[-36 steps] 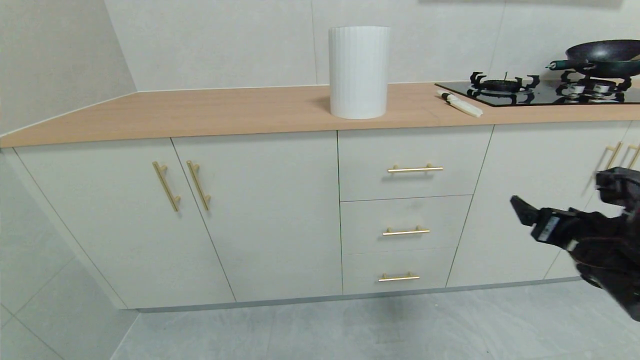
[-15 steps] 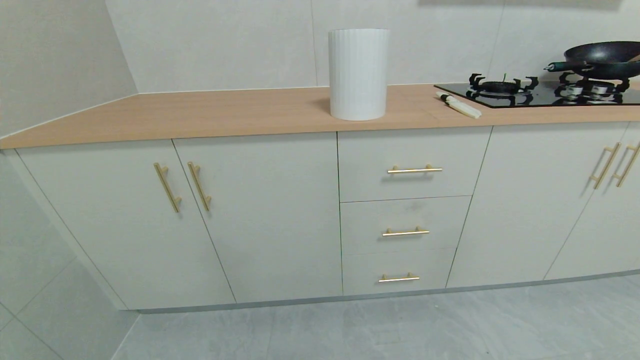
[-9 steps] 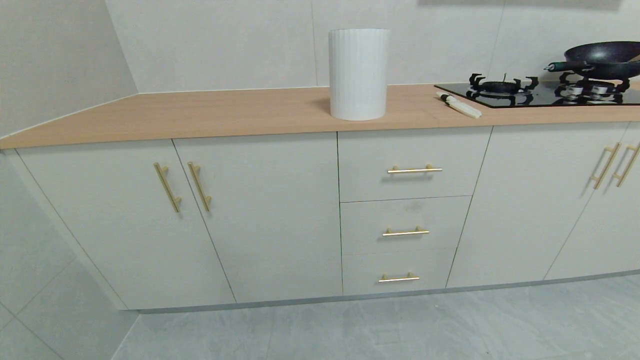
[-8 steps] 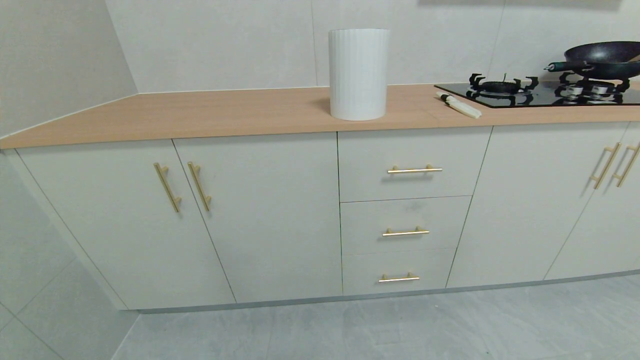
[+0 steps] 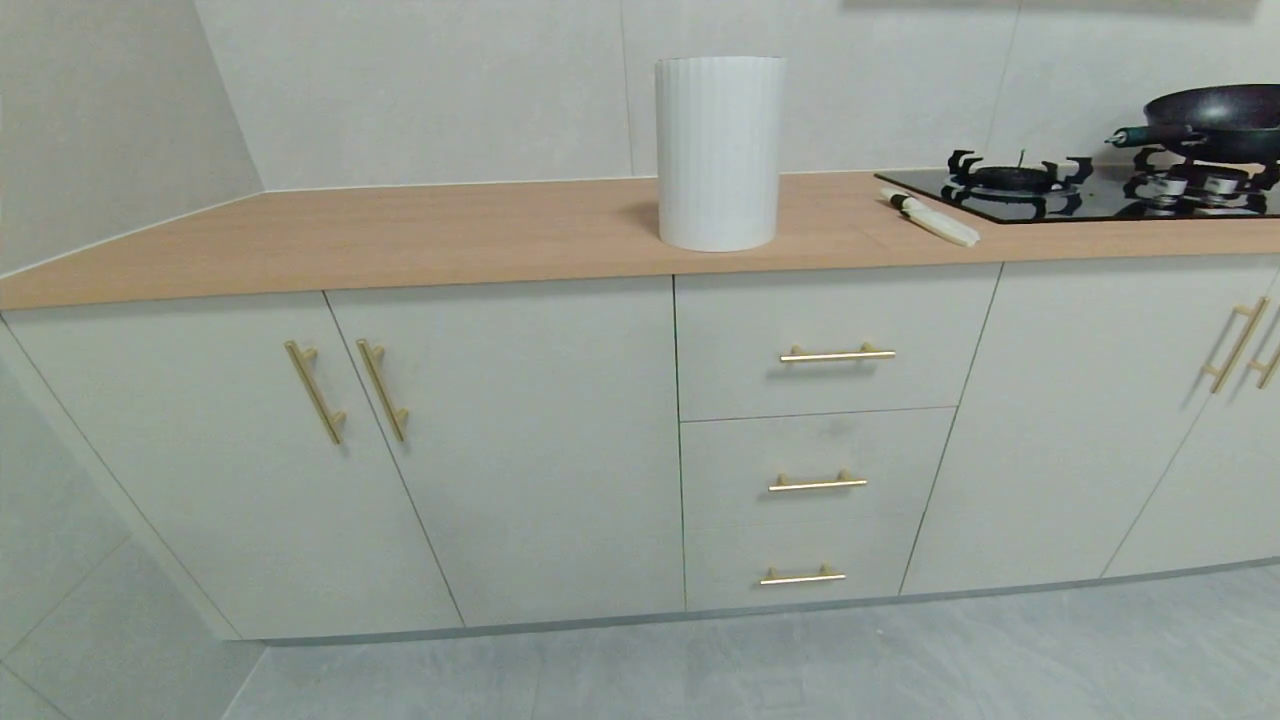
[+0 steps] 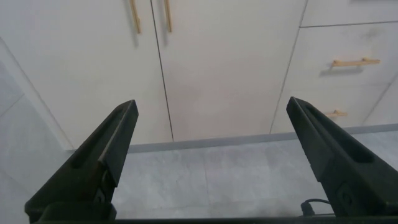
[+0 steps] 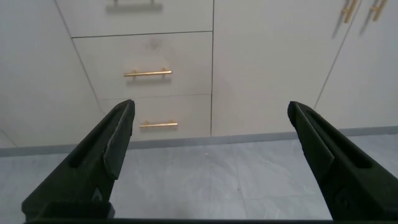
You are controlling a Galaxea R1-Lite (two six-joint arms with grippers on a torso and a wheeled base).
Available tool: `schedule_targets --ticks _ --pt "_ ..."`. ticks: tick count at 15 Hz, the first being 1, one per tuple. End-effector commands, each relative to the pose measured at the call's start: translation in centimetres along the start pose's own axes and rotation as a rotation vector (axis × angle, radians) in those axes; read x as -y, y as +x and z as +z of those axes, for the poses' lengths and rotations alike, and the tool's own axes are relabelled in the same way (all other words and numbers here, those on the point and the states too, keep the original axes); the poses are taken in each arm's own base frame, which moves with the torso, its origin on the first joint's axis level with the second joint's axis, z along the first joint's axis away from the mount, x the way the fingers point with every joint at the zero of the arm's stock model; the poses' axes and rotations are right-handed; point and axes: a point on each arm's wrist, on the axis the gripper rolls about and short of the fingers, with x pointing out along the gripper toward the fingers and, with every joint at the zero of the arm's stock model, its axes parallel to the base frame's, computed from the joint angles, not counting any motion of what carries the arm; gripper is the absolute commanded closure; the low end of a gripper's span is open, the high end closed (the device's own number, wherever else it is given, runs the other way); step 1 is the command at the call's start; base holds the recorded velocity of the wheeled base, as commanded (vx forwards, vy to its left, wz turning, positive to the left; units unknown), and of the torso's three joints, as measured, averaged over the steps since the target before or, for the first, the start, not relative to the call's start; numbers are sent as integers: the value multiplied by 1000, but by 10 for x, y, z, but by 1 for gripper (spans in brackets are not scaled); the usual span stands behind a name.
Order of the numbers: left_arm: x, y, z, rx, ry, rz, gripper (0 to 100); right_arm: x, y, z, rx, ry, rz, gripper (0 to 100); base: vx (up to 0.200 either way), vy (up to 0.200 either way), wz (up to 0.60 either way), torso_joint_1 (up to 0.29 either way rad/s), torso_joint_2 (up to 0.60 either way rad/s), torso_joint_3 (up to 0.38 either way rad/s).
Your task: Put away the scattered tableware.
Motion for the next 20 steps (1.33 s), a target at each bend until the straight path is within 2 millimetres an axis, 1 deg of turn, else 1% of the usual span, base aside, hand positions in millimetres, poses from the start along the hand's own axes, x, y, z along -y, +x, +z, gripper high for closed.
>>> schedule_targets --ticks 1,16,17,19,20 --pt "0 0 0 -1 0 0 0 0 0 0 -3 0 0 0 200 0 0 2 -2 2" --pt "0 0 0 1 1 0 0 0 0 0 -3 2 0 0 200 0 0 4 3 2" --pt "0 0 0 1 1 0 0 0 0 0 -3 2 0 0 0 0 0 0 0 0" --pt "0 0 0 1 1 0 0 0 0 0 -3 0 2 0 0 0 600 12 0 0" --pt "0 0 0 1 0 0 0 0 0 0 -3 2 0 0 0 0 0 0 0 0"
